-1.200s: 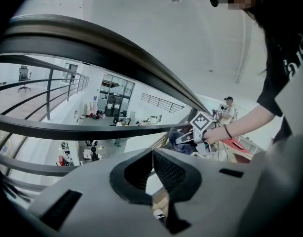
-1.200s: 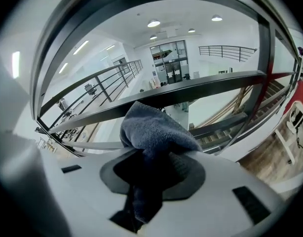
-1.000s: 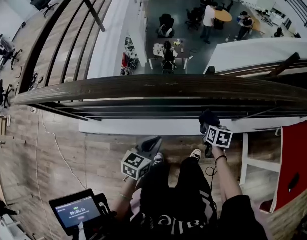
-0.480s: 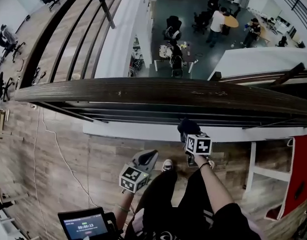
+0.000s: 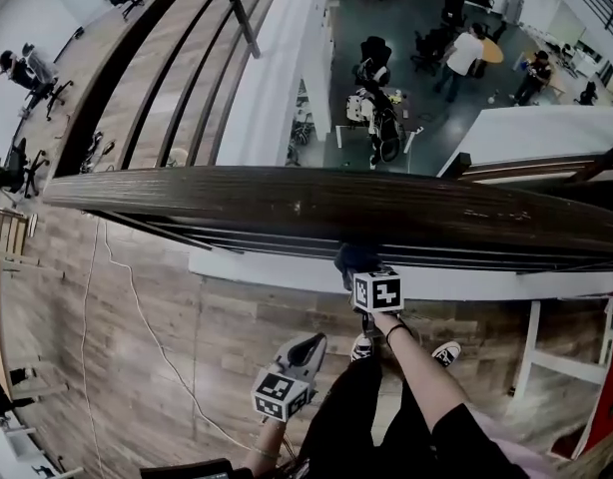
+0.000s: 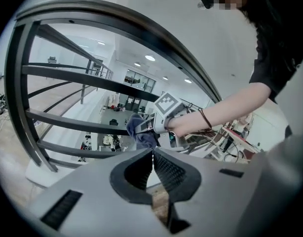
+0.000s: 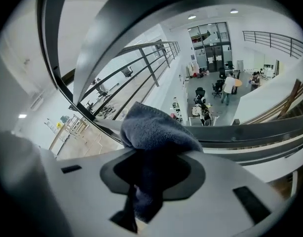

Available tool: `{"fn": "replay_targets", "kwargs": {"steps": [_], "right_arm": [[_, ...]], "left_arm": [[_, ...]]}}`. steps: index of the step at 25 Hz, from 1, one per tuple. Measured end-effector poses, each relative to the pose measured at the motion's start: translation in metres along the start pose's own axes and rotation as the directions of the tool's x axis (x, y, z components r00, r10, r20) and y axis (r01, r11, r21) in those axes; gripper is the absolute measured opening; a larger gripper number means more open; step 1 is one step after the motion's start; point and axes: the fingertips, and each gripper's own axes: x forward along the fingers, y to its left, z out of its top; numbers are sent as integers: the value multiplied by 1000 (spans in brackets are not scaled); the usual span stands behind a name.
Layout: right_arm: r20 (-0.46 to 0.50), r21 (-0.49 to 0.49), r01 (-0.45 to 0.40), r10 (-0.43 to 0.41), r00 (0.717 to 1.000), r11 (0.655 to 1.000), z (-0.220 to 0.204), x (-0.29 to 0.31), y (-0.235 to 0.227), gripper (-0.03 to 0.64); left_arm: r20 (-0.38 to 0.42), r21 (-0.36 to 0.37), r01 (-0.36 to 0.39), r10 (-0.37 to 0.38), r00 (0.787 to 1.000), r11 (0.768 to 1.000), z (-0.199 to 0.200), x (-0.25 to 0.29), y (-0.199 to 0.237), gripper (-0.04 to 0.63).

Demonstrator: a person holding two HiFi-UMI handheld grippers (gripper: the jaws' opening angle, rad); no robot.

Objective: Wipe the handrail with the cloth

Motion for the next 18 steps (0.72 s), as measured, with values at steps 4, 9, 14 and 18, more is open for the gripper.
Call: {"fn": "replay_targets", "kwargs": {"steps": [4,9,14,18], "right_arm": [[16,66,4,-5,1000,998,14,23,-6,103],[41,96,45,-49,998,994,23,17,-42,103],[79,82,134,-141,987,988,28,-5,-88,103],[92,115,177,-188,978,978,24,-30,-137,103]], "left_arm": [[-20,-16,-39,39,999,999,-20,-8,13,2],[-52,-13,-37,37,998,999,-29,-3,10,2],[-55,25,4,-3,998,1000,-13,18,-4,2],[-56,60,33,-29,998,998,2,41,-22,2]]}}
